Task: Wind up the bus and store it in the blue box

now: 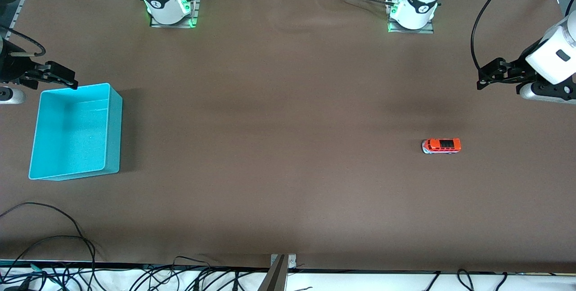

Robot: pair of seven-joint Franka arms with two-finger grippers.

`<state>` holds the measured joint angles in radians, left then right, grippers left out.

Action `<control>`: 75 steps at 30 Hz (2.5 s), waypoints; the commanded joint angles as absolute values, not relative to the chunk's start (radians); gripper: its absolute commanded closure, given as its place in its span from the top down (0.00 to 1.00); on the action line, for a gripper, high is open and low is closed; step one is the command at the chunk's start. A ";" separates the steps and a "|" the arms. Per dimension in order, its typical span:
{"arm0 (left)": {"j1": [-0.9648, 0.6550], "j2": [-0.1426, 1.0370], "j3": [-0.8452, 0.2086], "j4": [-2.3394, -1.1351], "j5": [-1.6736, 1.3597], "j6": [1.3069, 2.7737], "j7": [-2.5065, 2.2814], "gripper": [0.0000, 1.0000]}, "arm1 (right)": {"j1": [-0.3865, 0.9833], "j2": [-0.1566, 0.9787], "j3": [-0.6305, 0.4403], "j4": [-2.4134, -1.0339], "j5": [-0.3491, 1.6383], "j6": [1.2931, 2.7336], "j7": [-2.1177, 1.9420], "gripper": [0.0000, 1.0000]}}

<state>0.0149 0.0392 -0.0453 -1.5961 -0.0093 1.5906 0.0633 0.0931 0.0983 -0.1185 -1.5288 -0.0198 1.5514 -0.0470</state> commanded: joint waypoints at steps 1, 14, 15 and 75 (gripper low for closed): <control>0.020 0.049 -0.052 -1.568 0.015 1.572 0.080 1.00 | 0.095 0.098 -0.123 -1.514 -0.011 1.548 -0.040 1.00; 0.018 0.046 -0.057 -1.566 0.017 1.572 0.078 1.00 | 0.095 0.098 -0.121 -1.514 -0.011 1.548 -0.040 1.00; 0.018 0.046 -0.057 -1.566 0.017 1.572 0.078 1.00 | 0.095 0.098 -0.121 -1.514 -0.009 1.548 -0.040 1.00; 0.043 0.169 -0.044 -1.545 0.018 1.595 0.693 1.00 | 0.095 0.100 -0.121 -1.514 -0.009 1.548 -0.040 1.00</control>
<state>0.0388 0.1087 -0.0428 -1.5783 -0.0066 1.5903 0.5478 0.0931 0.0984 -0.1187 -1.5288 -0.0198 1.5514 -0.0470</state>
